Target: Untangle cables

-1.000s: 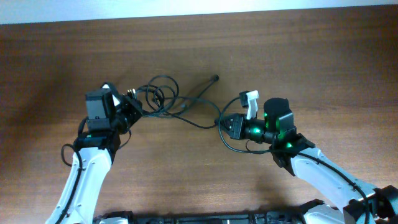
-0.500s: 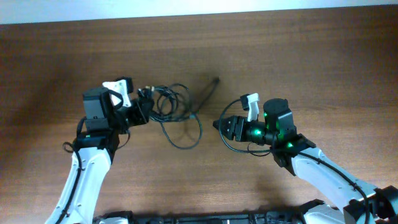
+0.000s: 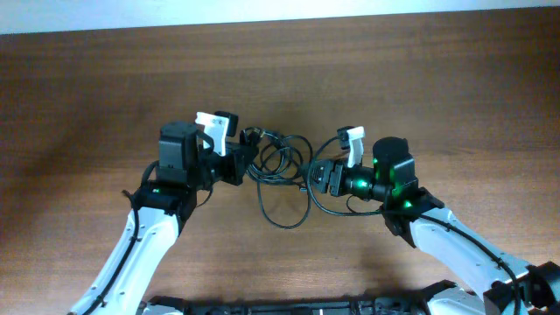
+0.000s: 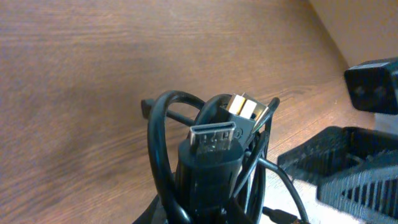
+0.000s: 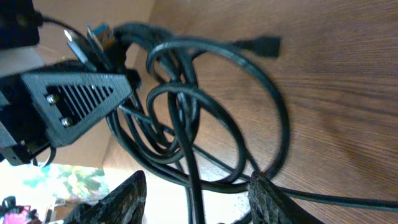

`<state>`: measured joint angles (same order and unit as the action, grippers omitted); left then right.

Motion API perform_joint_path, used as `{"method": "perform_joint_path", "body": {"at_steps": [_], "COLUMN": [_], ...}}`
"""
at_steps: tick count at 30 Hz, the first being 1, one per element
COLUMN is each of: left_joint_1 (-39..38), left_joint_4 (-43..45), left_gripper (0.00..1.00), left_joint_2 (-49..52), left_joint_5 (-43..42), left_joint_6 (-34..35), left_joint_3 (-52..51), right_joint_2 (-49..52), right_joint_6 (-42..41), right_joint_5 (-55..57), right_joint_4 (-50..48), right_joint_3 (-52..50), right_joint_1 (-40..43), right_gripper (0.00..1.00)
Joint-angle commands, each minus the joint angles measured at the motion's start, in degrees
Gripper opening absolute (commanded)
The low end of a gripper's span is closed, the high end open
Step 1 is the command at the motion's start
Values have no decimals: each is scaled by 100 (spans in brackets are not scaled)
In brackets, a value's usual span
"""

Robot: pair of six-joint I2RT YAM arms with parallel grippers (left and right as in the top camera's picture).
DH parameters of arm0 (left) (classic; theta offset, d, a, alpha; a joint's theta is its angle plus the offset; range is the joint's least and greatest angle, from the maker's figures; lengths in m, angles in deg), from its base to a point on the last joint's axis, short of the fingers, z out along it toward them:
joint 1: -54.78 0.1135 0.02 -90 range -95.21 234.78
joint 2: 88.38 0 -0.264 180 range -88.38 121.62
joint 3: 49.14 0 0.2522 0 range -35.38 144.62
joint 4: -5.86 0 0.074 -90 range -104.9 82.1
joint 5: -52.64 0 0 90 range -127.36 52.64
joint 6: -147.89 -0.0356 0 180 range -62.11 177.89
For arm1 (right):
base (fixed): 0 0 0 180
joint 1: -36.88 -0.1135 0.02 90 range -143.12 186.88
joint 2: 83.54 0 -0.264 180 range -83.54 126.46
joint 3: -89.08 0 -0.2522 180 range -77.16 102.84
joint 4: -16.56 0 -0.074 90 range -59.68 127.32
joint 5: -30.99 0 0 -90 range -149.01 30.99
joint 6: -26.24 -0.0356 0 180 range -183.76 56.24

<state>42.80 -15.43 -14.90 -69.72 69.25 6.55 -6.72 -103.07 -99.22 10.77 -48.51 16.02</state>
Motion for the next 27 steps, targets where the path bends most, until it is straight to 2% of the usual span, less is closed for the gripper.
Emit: {"method": "perform_joint_path", "body": {"at_steps": [1, 4, 7, 9, 12, 14, 17, 19, 23, 27], "left_joint_1": [-190, -227, -227, -227, -208, -120, 138, 334, 710, 833], "left_joint_4": [155, 142, 142, 142, 101, -15, -415, -831, -1405, -1399], "left_gripper": [0, 1, 1, 0, 0, 0, 0, 0, 0, 0], "left_joint_2": [-96, -96, -96, -96, -96, -96, -96, -96, -96, -96], "left_joint_5": [-17, -20, -20, -13, 588, 1438, 2664, 3200, 3386, 3565], "left_joint_6": [-11, -11, -9, -11, 37, 667, 2009, 2870, 4280, 4885], "left_joint_3": [33, 33, 33, 33, 33, 33, 33, 33, 33, 33], "right_joint_2": [-81, -81, -81, -81, -81, -81, -81, -81, -81, -81], "right_joint_6": [411, 442, 442, 442, 439, 439, 439, 439, 437, 439], "right_joint_5": [-28, 57, 57, 57, 50, 24, -13, -9, 35, 39], "right_joint_4": [9, 24, 26, 26, 33, 70, 72, 72, 74, 103], "right_joint_3": [-22, -22, -22, -22, -22, -22, -22, -22, -22, -22], "right_joint_1": [-339, -472, -470, -461, -463, -461, -461, -461, -461, -461], "right_gripper": [47, 41, 17, 4, 4, 4, 4, 4, 4, 4]}}
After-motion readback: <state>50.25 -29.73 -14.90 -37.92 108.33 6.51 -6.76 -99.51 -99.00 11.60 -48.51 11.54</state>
